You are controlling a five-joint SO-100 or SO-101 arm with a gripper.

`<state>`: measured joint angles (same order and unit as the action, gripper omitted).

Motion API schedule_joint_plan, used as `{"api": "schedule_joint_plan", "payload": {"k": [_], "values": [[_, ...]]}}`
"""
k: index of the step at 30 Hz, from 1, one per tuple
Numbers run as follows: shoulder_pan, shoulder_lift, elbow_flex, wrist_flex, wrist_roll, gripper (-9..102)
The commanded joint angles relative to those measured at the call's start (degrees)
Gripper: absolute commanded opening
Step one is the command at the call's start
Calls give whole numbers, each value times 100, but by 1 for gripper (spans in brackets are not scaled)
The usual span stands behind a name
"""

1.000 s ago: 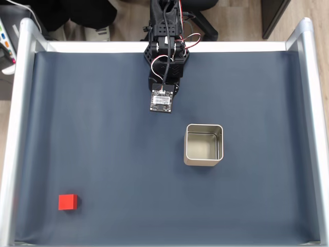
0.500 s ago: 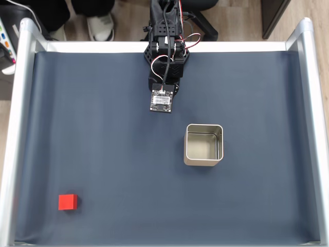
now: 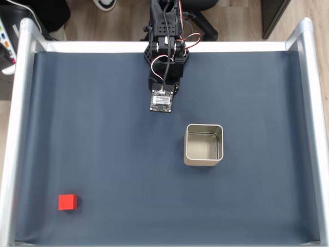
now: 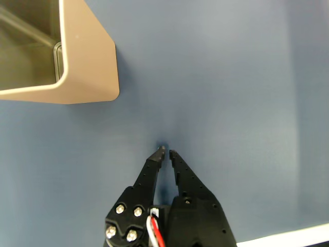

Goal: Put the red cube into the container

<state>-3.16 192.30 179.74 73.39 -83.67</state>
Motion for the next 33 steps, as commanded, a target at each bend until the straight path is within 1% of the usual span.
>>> {"api": "schedule_joint_plan", "payload": {"k": [1,6,9,11,19,22,28,33], "values": [[-193,-9,-44,44,-26,0],[-185,-9,-44,62,-97,0],[-290,-9,-44,-88,0,0],[-255,-9,-44,-483,35,0],[114,-185,-53,-2681,-141,0],[176,-422,-202,-3120,-167,0],[439,-1556,-1028,-3480,-141,0],[809,-2777,-2224,-3322,-202,0]]}}
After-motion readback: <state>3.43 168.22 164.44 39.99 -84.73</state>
